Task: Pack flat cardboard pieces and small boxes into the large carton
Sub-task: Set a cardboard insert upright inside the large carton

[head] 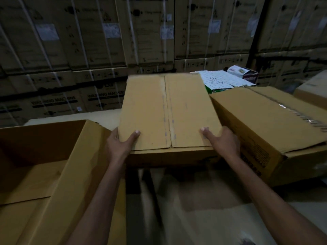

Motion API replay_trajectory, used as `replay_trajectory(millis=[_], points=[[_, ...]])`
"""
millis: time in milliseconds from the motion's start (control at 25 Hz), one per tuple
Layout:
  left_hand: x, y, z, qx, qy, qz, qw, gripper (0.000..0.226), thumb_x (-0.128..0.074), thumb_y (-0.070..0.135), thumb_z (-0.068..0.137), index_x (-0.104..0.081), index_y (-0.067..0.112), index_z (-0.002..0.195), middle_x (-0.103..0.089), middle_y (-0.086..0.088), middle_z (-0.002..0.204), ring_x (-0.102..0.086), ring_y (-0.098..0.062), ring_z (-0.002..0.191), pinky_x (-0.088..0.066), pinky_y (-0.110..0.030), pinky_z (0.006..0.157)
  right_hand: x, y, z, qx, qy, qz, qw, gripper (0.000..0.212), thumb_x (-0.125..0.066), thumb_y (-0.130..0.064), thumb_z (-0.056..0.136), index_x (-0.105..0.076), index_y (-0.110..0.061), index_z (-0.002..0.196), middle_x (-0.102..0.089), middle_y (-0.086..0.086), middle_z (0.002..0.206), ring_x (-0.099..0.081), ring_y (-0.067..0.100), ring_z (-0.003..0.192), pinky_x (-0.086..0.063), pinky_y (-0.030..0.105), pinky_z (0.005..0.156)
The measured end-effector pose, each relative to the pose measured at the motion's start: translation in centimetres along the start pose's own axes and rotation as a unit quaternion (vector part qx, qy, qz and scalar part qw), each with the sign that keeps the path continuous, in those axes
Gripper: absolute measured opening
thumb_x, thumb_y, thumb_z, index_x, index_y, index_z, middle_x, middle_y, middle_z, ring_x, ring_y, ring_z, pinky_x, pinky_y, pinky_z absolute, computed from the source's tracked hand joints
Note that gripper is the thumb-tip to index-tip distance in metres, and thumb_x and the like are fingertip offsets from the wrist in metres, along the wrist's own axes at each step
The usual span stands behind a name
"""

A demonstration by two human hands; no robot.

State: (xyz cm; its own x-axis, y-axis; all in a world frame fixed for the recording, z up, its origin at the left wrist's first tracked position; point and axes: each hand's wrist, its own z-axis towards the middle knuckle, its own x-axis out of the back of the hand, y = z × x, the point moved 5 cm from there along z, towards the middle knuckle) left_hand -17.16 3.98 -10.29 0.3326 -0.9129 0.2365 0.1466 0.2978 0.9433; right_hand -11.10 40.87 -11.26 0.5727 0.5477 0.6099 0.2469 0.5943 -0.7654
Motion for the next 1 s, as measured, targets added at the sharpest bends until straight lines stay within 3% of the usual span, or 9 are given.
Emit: replay_trajectory(millis=[120, 280, 400, 480, 560, 800, 920, 1000], points=[[3.1, 4.3, -1.7, -0.078, 0.026, -0.037, 0.996, 0.059, -0.081, 0.052, 0.079, -0.062, 0.025, 0.128, -0.067, 0.009, 0.116, -0.065, -0.012, 0.106, -0.058, -0.037, 0.088, 4.9, -5.1, -2.5, 0.053, 0.064, 0.033, 0.996, 0.067, -0.065, -0.068, 0.086, -0.057, -0.013, 0.122, -0.067, 0.010, 0.122, -0.063, 0.034, 0.111, -0.049, 0.037, 0.084], [8.5, 9.5, -4.2, -0.139, 0.069, -0.022, 0.988, 0.073, -0.074, 0.063, 0.080, -0.050, 0.033, 0.142, -0.059, 0.013, 0.125, -0.056, -0.007, 0.112, -0.051, -0.030, 0.088, 8.9, -9.0, -8.1, 0.098, 0.109, 0.117, 0.982, 0.059, -0.070, -0.061, 0.087, -0.056, -0.017, 0.124, -0.066, -0.002, 0.113, -0.059, 0.019, 0.097, -0.040, 0.028, 0.078], [13.0, 12.0, -6.1, -0.147, 0.101, 0.005, 0.984, 0.072, -0.069, 0.059, 0.086, -0.046, 0.029, 0.147, -0.058, 0.003, 0.135, -0.051, -0.007, 0.110, -0.047, -0.028, 0.083, 10.6, -11.2, -12.4, 0.122, 0.136, 0.136, 0.974, 0.057, -0.070, -0.061, 0.087, -0.059, -0.017, 0.122, -0.060, -0.008, 0.105, -0.055, 0.014, 0.093, -0.039, 0.027, 0.077], [16.7, 13.5, -7.3, -0.155, 0.122, 0.023, 0.980, 0.072, -0.069, 0.061, 0.086, -0.048, 0.027, 0.147, -0.058, 0.000, 0.138, -0.054, -0.013, 0.115, -0.051, -0.032, 0.088, 11.7, -13.3, -15.2, 0.125, 0.141, 0.129, 0.974, 0.058, -0.068, -0.065, 0.086, -0.060, -0.017, 0.117, -0.058, -0.007, 0.103, -0.054, 0.017, 0.092, -0.037, 0.029, 0.076], [20.5, 14.9, -8.3, -0.155, 0.145, 0.049, 0.976, 0.074, -0.069, 0.063, 0.084, -0.050, 0.026, 0.145, -0.059, -0.002, 0.138, -0.057, -0.019, 0.120, -0.051, -0.034, 0.092, 12.5, -15.3, -17.5, 0.130, 0.131, 0.118, 0.976, 0.060, -0.066, -0.068, 0.086, -0.061, -0.016, 0.116, -0.057, -0.005, 0.103, -0.052, 0.018, 0.093, -0.036, 0.030, 0.076], [33.2, 18.6, -12.0, -0.157, 0.184, 0.122, 0.963, 0.070, -0.069, 0.064, 0.082, -0.059, 0.023, 0.138, -0.063, 0.000, 0.134, -0.059, -0.020, 0.119, -0.044, -0.029, 0.085, 11.2, -21.1, -24.3, 0.175, 0.043, 0.171, 0.969, 0.065, -0.064, -0.069, 0.087, -0.060, -0.018, 0.126, -0.060, -0.003, 0.111, -0.055, 0.017, 0.097, -0.042, 0.030, 0.072], [39.1, 17.6, -13.8, -0.128, 0.213, 0.135, 0.959, 0.074, -0.069, 0.068, 0.078, -0.061, 0.025, 0.138, -0.065, 0.001, 0.133, -0.061, -0.020, 0.118, -0.045, -0.028, 0.087, 9.1, -24.2, -27.6, 0.184, 0.002, 0.185, 0.965, 0.072, -0.062, -0.078, 0.080, -0.060, -0.021, 0.124, -0.066, 0.001, 0.116, -0.062, 0.022, 0.102, -0.054, 0.042, 0.085], [42.6, 16.3, -15.0, -0.105, 0.229, 0.150, 0.956, 0.077, -0.070, 0.070, 0.076, -0.062, 0.023, 0.137, -0.066, -0.001, 0.132, -0.062, -0.022, 0.117, -0.048, -0.031, 0.091, 7.4, -25.8, -29.8, 0.187, -0.015, 0.164, 0.968, 0.070, -0.062, -0.078, 0.080, -0.062, -0.019, 0.117, -0.067, 0.001, 0.110, -0.063, 0.024, 0.098, -0.051, 0.037, 0.076]])
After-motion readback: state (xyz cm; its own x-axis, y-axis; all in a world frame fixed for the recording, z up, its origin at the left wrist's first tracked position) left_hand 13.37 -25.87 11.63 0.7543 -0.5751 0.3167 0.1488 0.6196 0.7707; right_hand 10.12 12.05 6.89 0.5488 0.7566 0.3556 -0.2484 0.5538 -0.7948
